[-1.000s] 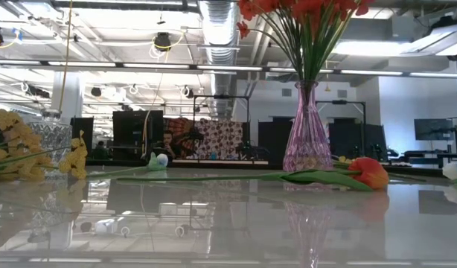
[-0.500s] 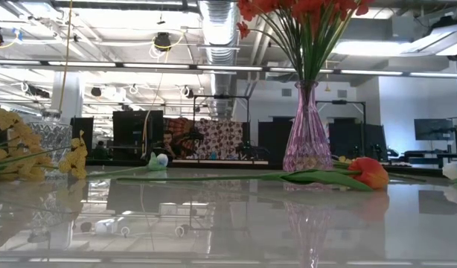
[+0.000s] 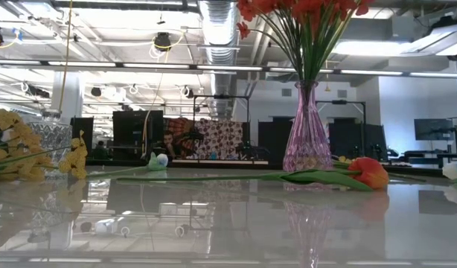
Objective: Sort flowers into vase by color
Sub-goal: Put the top orange flower into the violet vase
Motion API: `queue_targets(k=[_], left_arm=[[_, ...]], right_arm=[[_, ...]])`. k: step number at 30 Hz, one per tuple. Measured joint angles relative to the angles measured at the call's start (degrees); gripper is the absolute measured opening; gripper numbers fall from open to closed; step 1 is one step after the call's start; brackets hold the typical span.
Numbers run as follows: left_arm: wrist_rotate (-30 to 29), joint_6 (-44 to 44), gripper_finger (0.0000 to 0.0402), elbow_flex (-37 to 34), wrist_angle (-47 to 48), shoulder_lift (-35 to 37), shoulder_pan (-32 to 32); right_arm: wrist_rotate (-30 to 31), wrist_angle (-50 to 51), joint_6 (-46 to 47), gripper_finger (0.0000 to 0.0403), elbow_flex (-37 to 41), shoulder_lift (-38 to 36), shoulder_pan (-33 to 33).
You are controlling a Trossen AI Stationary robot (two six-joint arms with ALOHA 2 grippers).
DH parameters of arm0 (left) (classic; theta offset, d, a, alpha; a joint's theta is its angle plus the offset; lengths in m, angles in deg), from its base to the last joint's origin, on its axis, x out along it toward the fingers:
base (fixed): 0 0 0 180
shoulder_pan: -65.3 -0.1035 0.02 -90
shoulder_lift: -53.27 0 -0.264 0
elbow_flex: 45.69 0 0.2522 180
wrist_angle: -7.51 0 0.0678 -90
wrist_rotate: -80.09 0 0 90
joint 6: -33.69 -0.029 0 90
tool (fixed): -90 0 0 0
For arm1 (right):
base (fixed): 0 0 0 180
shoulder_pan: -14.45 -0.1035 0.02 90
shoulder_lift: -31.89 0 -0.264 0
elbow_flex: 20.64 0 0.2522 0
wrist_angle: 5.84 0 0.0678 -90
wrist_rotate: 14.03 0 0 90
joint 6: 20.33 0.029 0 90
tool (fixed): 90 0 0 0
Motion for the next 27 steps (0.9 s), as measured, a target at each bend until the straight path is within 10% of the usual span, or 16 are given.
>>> queue_targets(k=[17, 27], left_arm=[[-5.7, -15.4, 0.0000, 0.0, 0.0, 7.1, -5.5], [-10.1, -40.3, 0.0000, 0.0, -0.9, 12.2, -2.8]], right_arm=[[2.1, 10.4, 51.0, 0.0141, -7.3, -0.1, -4.8], [0.5, 12.8, 109.1, 0.0158, -10.4, 0.8, -11.3]])
